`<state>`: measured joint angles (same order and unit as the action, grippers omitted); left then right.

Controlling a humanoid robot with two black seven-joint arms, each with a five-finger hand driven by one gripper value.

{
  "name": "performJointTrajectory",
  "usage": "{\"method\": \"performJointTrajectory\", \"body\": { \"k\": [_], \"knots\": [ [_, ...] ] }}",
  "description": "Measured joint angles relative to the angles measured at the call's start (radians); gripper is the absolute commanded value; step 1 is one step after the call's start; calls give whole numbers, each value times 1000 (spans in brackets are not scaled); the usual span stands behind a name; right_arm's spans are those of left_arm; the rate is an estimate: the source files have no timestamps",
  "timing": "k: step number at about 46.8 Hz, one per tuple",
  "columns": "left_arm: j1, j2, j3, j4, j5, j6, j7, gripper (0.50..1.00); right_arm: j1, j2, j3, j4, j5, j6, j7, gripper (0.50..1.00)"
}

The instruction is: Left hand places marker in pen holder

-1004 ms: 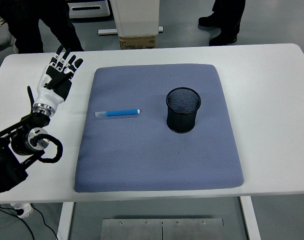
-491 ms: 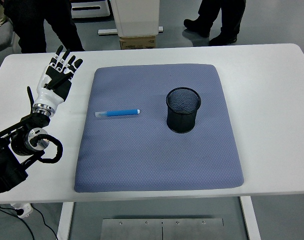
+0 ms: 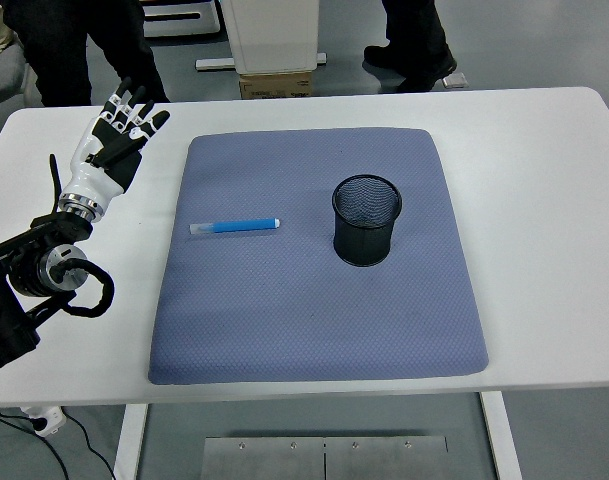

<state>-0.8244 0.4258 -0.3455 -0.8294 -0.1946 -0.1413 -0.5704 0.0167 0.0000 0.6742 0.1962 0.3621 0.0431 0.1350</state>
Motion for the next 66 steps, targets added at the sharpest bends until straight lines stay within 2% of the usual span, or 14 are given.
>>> {"method": "performJointTrajectory", "body": {
  "k": [27, 50, 59, 66],
  "knots": [
    [-105, 64, 189, -6, 0, -46, 0, 1000, 0, 0, 0, -1, 0, 0, 0, 1000],
    [-261, 116, 482, -33, -3, -46, 0, 1000, 0, 0, -1, -1, 0, 0, 0, 1000],
    [-362, 119, 666, -34, -4, -47, 0, 1000, 0, 0, 0, -1, 0, 0, 0, 1000],
    [-435, 111, 798, -35, -4, -72, 0, 1000, 0, 0, -1, -1, 0, 0, 0, 1000]
  ]
}}
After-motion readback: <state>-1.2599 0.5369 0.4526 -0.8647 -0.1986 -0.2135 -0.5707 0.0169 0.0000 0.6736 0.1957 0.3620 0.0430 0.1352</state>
